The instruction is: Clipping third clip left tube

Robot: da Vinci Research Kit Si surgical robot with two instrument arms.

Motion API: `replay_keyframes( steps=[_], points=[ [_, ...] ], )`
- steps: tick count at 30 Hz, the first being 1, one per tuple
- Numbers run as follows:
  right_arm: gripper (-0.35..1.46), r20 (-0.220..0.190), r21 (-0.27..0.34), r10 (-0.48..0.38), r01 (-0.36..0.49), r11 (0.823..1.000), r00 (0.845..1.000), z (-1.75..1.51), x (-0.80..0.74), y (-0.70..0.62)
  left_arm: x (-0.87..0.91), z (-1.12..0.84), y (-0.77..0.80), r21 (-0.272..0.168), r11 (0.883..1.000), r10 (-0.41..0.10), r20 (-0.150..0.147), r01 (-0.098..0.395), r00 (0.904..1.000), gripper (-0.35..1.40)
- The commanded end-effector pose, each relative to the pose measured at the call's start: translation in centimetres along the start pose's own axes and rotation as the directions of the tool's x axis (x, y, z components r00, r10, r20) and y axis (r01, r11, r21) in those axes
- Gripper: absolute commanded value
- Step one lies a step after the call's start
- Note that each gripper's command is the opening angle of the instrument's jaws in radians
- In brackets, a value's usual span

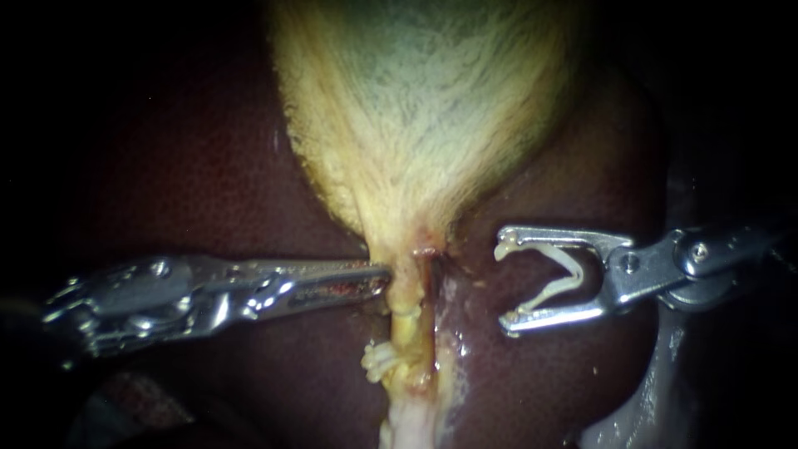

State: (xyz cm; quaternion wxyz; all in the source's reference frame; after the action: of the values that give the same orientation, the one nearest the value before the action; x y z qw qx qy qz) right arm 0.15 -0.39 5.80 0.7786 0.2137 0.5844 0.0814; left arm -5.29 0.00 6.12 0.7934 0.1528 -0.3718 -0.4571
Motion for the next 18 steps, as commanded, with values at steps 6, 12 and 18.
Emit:
replay_keyframes(
  steps=[6, 12, 18],
  points=[
    [0.6, 0.0, 0.018, 0.022, -0.022, 1.0, 1.0, 0.32, -0.13, -0.09, -0.01, -0.15, 0.04, 0.009, 1.0, 0.001, -0.003, -0.001, 1.0, -0.3],
    [0.59, 0.011, 0.049, 0.143, -0.143, 0.988, 0.99, 0.85, -0.4, -0.18, -0.02, -0.4, 0.19, -0.007, 1.0, 0.001, 0.0, -0.001, 1.0, -0.3],
    [0.58, 0.022, 0.044, 0.224, -0.225, 0.973, 0.974, 1.29, -0.66, -0.12, -0.1, -0.6, 0.29, -0.021, 1.0, -0.005, 0.005, 0.005, 1.0, -0.3]
  ],
)
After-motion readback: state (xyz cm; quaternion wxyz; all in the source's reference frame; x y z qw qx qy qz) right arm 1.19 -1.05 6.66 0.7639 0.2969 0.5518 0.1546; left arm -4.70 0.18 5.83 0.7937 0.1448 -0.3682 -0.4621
